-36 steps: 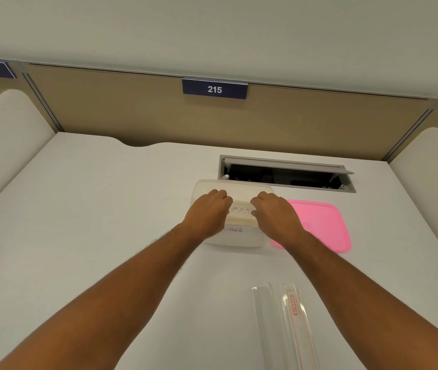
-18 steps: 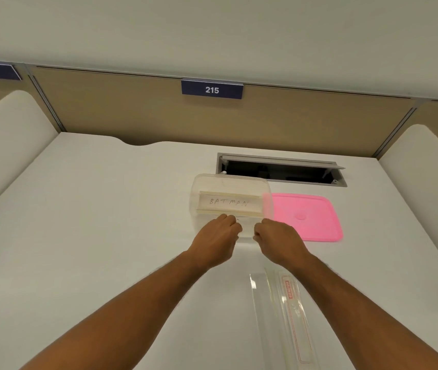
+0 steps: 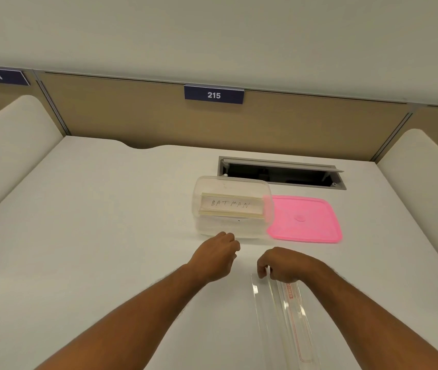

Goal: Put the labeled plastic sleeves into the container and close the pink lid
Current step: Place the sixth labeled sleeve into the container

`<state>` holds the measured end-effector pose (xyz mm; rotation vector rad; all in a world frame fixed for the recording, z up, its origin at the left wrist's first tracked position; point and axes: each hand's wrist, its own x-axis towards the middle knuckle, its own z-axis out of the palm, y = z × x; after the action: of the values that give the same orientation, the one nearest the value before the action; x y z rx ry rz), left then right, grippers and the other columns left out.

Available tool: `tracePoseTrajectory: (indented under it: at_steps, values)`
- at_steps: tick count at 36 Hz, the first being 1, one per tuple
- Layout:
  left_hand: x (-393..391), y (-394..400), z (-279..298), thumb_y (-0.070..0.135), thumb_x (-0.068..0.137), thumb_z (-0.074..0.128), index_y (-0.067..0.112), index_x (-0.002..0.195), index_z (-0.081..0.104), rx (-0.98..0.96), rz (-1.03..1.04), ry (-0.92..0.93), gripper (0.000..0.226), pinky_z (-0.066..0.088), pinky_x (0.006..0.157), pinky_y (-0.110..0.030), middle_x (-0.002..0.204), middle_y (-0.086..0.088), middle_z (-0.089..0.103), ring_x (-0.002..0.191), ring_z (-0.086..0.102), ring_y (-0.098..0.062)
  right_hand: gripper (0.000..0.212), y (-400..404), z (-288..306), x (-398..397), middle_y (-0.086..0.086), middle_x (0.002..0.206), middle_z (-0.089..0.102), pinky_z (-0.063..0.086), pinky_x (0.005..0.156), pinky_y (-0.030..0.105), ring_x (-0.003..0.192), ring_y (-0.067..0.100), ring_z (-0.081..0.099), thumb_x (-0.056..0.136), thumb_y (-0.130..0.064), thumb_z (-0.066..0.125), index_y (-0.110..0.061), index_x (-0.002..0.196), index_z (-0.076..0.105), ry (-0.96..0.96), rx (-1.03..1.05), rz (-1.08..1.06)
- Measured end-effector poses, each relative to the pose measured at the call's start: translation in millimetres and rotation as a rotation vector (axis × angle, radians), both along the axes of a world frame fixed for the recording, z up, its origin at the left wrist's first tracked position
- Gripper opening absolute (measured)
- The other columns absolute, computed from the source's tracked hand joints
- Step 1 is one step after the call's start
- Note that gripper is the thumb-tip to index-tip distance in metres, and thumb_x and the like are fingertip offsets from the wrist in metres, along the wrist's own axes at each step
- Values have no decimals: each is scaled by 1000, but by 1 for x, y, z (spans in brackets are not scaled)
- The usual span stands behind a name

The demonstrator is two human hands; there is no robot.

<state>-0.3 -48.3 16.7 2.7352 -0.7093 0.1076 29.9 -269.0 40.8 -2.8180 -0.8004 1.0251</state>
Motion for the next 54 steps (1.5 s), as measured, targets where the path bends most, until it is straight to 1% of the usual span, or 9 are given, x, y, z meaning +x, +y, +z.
tracePoseTrajectory:
  at_steps: [4, 11, 18, 24, 35, 40, 46, 49, 54]
  values:
    - [-1, 3, -2, 20, 95, 63, 15, 116, 67, -8, 13, 15, 22, 54, 80, -33, 109, -1, 65, 98, 57, -18, 35, 1, 5, 2, -5, 96, 64, 46, 69, 24, 78, 8, 54, 86, 5, 56, -19, 100, 75, 16, -14, -5]
    - [0, 8, -4, 22, 97, 59, 16, 117, 65, -20, 31, 53, 22, 52, 81, -32, 112, 1, 63, 103, 56, -18, 35, 3, 15, 5, -12, 81, 60, 47, 65, 21, 72, 6, 56, 84, 8, 54, -17, 95, 75, 31, -1, -21]
    - [2, 11, -6, 23, 98, 58, 17, 120, 66, -50, 60, 103, 24, 48, 81, -27, 114, 1, 64, 103, 59, -18, 12, 6, 31, 15, -11, 89, 66, 47, 70, 20, 83, 9, 61, 90, -14, 70, -21, 99, 75, 106, 172, -108]
    - [5, 14, -3, 23, 99, 54, 18, 117, 67, -77, 71, 171, 23, 53, 83, -32, 112, 2, 65, 99, 62, -17, 12, 9, 39, 19, 4, 100, 74, 56, 87, 35, 94, 20, 68, 89, -12, 69, -22, 93, 74, 162, 387, -263]
    - [8, 12, 8, 22, 102, 40, 19, 119, 66, -256, 162, 361, 31, 50, 83, -25, 111, 4, 70, 98, 63, -11, 10, 11, 46, 20, 2, 95, 75, 50, 63, 13, 83, 10, 66, 91, -8, 67, -9, 98, 74, 189, 512, -429]
    - [10, 9, 18, 31, 102, 40, 21, 112, 69, -400, 168, 501, 32, 52, 73, -22, 101, 9, 70, 88, 63, -5, 13, 11, 50, 20, 4, 100, 75, 53, 70, 17, 94, 19, 69, 90, -5, 66, -6, 100, 74, 201, 526, -469]
    - [12, 1, 27, 34, 100, 51, 25, 109, 72, -465, 126, 540, 25, 48, 68, -17, 96, 13, 70, 84, 64, -2, 16, 11, 56, 24, 0, 74, 62, 43, 55, 17, 66, 12, 55, 88, -8, 71, -15, 102, 70, 152, 591, -498]
    - [13, -2, 30, 30, 98, 54, 26, 107, 72, -487, 120, 551, 20, 51, 65, -19, 88, 15, 70, 76, 64, 0, 18, 11, 56, 27, -3, 68, 54, 43, 60, 25, 64, 13, 49, 87, -10, 73, -21, 101, 69, 140, 605, -503]
    - [17, -3, 35, 30, 97, 57, 28, 97, 71, -593, 147, 613, 14, 59, 77, -31, 91, 10, 73, 79, 69, -5, 18, 11, 62, 28, -4, 83, 64, 54, 71, 28, 77, 13, 62, 89, -16, 72, -25, 104, 68, 52, 653, -506]
